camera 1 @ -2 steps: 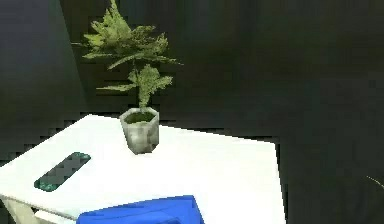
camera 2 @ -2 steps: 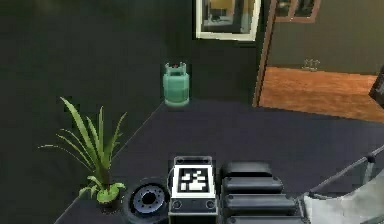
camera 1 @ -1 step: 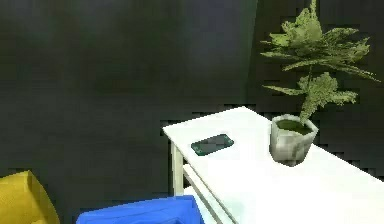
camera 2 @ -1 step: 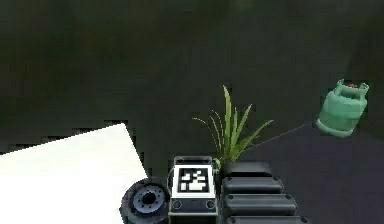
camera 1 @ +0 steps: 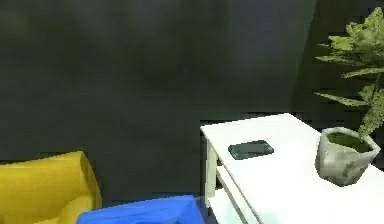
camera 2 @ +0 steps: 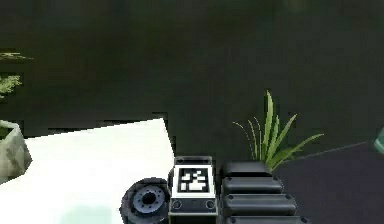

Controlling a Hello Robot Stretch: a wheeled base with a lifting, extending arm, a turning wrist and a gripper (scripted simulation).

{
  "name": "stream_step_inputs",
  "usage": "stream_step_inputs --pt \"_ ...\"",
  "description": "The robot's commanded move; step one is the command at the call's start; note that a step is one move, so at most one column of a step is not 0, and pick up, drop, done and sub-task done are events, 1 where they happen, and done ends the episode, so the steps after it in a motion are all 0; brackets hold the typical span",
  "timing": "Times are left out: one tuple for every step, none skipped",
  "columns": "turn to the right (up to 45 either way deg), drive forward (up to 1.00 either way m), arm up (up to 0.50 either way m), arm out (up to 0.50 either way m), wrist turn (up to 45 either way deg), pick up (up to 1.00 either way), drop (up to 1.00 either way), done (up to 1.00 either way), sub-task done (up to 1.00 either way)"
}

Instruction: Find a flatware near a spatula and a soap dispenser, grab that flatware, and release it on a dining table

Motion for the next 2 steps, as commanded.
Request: stream_step_inputs --pt "0.0 0.2 0.0 0.0 0.0 0.0 0.0 0.0 0.0" --pt "45.0 0.0 0.0 0.0 0.0 0.0 0.0 0.0 0.0"
